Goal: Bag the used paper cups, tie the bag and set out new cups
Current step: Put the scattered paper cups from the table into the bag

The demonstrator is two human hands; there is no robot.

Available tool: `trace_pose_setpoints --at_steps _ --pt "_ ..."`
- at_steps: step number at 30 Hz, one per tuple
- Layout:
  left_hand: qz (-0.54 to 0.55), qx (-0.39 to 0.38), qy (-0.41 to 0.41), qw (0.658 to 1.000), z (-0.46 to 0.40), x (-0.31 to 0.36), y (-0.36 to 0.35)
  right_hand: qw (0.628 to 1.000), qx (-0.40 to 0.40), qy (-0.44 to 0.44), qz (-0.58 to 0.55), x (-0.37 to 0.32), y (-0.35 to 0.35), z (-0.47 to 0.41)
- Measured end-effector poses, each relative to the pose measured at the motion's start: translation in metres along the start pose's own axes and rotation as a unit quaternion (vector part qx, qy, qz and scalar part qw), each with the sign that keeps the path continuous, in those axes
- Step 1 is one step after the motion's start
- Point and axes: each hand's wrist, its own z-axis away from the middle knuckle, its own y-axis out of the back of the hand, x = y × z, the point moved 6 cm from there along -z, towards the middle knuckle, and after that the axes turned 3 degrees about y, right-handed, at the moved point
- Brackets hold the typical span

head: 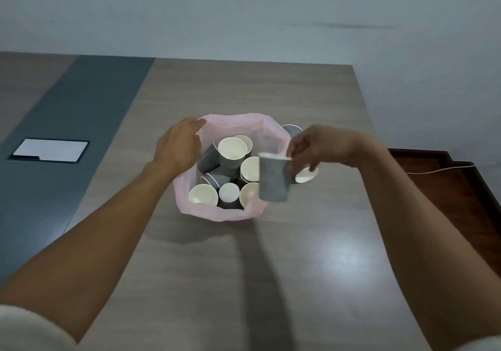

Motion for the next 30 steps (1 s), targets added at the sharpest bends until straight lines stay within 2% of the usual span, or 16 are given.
trace_pose_setpoints --at_steps 3,5,8,11,14,16,17,19,21,24,27,30 --pt "0.021 0.021 -0.004 1.000 -0.002 0.000 0.003 0.978 0.105 0.102 -0.146 -0.031 -0.001 -0.011" --pt "0.044 0.037 0.001 0.998 -0.005 0.001 0.006 0.968 0.172 0.115 -0.143 -0.032 -0.022 -0.029" --pt "0.054 0.038 0.002 0.998 -0.007 0.004 0.007 0.976 0.176 0.094 -0.082 -0.017 -0.065 -0.054" --pt "0.018 0.039 -0.003 0.999 -0.008 0.007 0.007 0.978 0.175 0.080 -0.080 0.003 -0.077 -0.063" --pt "-0.053 0.082 -0.008 0.995 -0.011 0.012 0.009 0.940 0.312 0.081 -0.110 0.022 -0.046 -0.057" --pt "-0.107 0.117 -0.016 0.987 -0.014 0.016 0.009 0.898 0.427 0.055 -0.086 0.042 -0.019 -0.047" --pt "-0.126 0.130 -0.017 0.983 -0.016 0.017 0.008 0.886 0.459 0.033 -0.060 0.055 -0.008 -0.046" --pt "-0.130 0.133 -0.015 0.982 -0.022 0.020 0.003 0.897 0.440 -0.044 0.006 0.086 0.005 -0.056" --pt "-0.099 0.110 -0.020 0.989 -0.031 0.025 -0.006 0.919 0.359 -0.151 0.058 0.119 0.004 -0.072" --pt "-0.097 0.066 -0.018 0.993 -0.047 0.030 -0.016 0.922 0.276 -0.253 0.094 0.155 -0.009 -0.085" --pt "-0.123 0.056 -0.026 0.990 -0.060 0.037 -0.021 0.923 0.249 -0.280 0.089 0.179 -0.026 -0.088" --pt "-0.042 0.045 0.017 0.998 -0.068 0.037 -0.024 0.919 0.315 -0.238 -0.012 0.179 -0.025 -0.080"
